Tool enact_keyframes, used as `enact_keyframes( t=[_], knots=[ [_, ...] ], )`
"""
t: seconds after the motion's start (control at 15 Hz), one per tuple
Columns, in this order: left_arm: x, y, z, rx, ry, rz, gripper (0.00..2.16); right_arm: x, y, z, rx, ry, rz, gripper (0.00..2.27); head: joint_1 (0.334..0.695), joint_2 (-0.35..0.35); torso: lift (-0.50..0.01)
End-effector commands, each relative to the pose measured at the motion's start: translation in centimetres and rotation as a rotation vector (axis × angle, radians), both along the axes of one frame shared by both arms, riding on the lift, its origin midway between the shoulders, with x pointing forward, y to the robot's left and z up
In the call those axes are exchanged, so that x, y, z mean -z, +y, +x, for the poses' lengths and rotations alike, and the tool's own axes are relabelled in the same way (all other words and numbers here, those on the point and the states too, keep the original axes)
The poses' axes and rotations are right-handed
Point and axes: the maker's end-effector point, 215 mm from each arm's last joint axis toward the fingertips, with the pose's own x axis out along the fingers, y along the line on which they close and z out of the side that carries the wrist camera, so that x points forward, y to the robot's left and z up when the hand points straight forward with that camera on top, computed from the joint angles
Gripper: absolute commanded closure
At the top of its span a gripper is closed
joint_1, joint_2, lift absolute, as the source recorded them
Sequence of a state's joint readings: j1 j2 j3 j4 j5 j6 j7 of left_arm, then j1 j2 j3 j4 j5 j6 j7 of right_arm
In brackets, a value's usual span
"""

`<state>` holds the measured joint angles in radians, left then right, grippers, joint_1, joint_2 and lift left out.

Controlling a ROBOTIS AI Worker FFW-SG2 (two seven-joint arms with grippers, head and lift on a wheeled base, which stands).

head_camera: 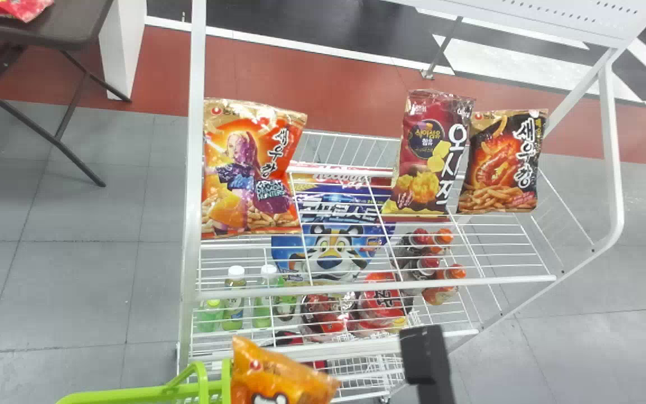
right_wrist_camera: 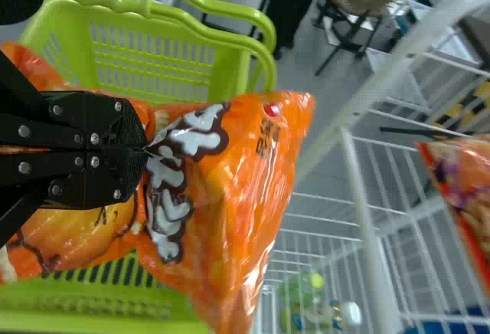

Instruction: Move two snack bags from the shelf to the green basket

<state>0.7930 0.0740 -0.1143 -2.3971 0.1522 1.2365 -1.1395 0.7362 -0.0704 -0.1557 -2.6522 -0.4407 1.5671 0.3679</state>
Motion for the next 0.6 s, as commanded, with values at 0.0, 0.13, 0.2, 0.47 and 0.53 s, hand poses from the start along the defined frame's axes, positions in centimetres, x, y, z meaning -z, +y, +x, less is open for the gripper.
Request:
enact_keyframes(
  t=[0.0,0.13,0.2,0.47,0.53],
  knots=[
    [-0.1,0.1,-0.3,0.003,0.000,0.003,2.15,1.9,1.7,-2.0,-0.047,0.059,-0.006,2.25,0.695,-0.350,-0.016],
    [-0.1,0.1,-0.5,0.006,0.003,0.004,2.15,4.1,1.7,-3.3,-0.074,0.104,-0.052,2.25,0.695,-0.350,-0.016],
    [-0.2,0.0,-0.6,0.009,0.002,0.002,2.15,4.8,1.8,-3.7,-0.079,0.124,-0.055,2.25,0.695,-0.350,-0.016],
    [-0.4,-0.4,-1.3,0.026,0.006,0.001,2.15,9.5,2.5,-6.4,-0.114,0.250,-0.072,2.25,0.695,-0.350,-0.016],
    [-0.4,-0.4,-1.4,0.026,0.005,-0.001,2.15,10.4,2.9,-5.7,-0.113,0.225,-0.078,2.25,0.695,-0.350,-0.016]
  ],
)
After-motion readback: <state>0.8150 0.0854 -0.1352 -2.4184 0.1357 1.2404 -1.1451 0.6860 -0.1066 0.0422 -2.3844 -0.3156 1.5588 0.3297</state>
